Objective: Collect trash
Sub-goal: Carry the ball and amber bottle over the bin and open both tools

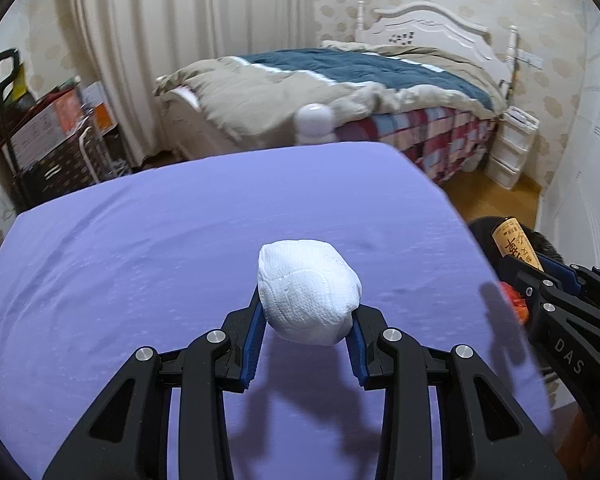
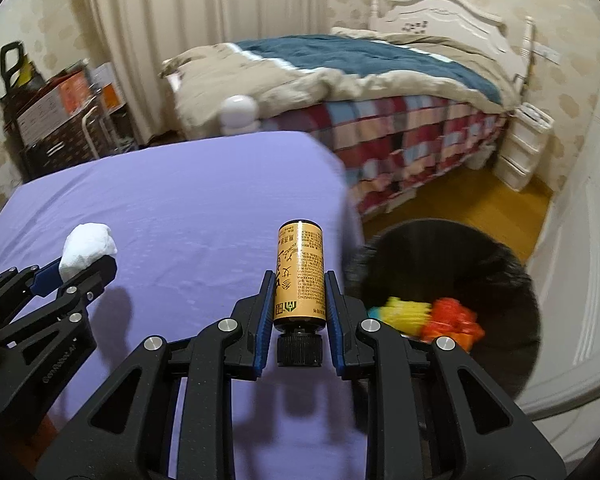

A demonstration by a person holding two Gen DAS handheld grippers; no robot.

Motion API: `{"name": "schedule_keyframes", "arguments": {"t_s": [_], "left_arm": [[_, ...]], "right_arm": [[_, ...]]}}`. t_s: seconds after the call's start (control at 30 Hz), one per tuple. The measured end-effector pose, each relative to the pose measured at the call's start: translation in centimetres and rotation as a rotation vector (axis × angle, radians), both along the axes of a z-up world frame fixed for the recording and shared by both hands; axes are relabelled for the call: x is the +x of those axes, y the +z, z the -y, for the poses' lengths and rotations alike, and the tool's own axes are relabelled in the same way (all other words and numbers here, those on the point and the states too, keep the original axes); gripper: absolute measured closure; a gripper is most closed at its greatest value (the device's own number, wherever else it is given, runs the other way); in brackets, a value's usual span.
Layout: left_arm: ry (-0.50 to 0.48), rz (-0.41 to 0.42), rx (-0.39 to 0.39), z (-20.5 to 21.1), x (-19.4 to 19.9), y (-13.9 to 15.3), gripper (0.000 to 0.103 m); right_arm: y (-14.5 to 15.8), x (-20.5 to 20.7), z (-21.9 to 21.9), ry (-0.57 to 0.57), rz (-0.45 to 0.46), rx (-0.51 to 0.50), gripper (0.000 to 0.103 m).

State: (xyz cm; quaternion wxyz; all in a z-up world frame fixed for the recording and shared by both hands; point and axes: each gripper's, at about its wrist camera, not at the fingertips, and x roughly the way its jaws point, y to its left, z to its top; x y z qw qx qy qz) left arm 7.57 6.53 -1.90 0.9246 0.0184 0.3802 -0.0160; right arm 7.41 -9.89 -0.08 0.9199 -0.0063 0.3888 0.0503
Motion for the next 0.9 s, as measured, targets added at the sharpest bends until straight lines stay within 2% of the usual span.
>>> {"name": "schedule_keyframes", "arguments": {"t_s": [0.47, 0.9], "left_arm": [[-0.173, 0.024, -0.001, 10.1, 1.4, 0.5, 0.066], [-0.254, 0.036, 0.041, 16.2, 4.3, -0.2, 0.065]], "right_arm": [[-0.4, -0.2, 10.5, -0.197, 0.009, 0.006, 0.08], [-1.8, 1.6, 15.3, -0.283, -0.008, 0.02, 0.08]]}}
